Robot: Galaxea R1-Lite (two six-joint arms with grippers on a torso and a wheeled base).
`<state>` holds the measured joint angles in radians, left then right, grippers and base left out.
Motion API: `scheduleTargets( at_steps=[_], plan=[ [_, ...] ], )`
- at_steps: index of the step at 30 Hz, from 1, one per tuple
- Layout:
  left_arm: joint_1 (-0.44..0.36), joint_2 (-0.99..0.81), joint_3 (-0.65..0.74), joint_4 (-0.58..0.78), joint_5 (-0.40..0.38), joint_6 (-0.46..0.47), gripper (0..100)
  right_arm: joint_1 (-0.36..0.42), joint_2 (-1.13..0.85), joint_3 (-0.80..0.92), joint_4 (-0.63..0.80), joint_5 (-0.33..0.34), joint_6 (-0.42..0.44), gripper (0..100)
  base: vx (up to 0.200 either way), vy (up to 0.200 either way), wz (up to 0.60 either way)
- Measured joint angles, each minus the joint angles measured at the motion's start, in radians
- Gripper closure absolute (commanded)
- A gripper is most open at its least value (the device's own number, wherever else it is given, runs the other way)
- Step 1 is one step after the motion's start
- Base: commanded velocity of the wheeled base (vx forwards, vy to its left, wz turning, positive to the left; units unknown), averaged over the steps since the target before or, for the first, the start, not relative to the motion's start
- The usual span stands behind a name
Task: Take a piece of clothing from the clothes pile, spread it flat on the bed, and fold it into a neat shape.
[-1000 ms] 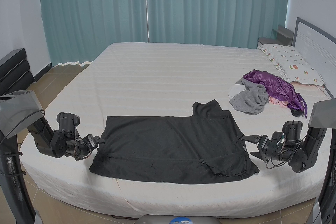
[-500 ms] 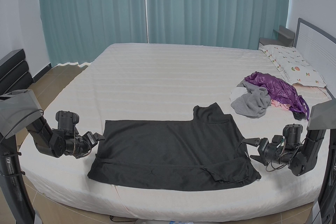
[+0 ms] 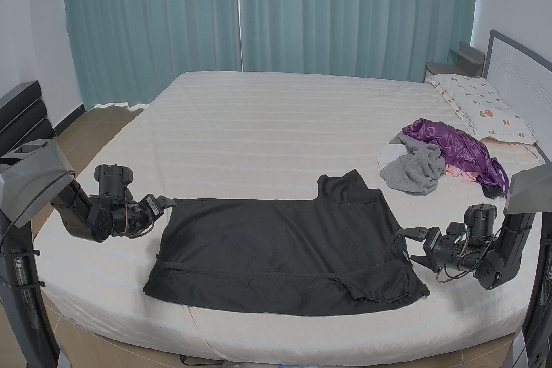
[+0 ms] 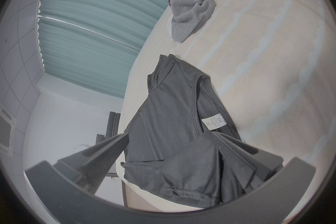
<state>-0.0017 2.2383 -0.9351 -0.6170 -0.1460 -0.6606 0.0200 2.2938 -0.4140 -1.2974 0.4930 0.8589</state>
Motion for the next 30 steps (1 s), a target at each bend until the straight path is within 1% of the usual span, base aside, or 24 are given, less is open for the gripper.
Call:
scheduleTargets(
  at_steps=[3,10,17,23,30],
  plan=[
    [-0.003,0.033,-0.085,0.0,-0.017,0.002,0,0.0,0.0,0.001,0.0,0.0,-0.001,0,0.0,0.0,0.0],
    [-0.01,0.14,-0.328,0.023,-0.098,0.005,0,0.001,0.0,0.001,0.0,-0.001,-0.003,0,0.0,0.0,0.0],
    [-0.013,0.274,-0.573,0.08,-0.12,0.007,0,0.002,0.002,0.004,0.0,-0.002,-0.008,0,0.0,0.0,0.0],
    [-0.008,0.377,-0.678,0.099,-0.085,0.009,0,0.007,0.007,0.008,0.0,-0.002,-0.028,0,0.0,0.0,0.0],
    [0.0,0.433,-0.719,0.097,-0.08,0.009,0,0.009,0.009,0.009,0.0,-0.003,-0.031,0,0.0,0.0,0.0]
  ],
)
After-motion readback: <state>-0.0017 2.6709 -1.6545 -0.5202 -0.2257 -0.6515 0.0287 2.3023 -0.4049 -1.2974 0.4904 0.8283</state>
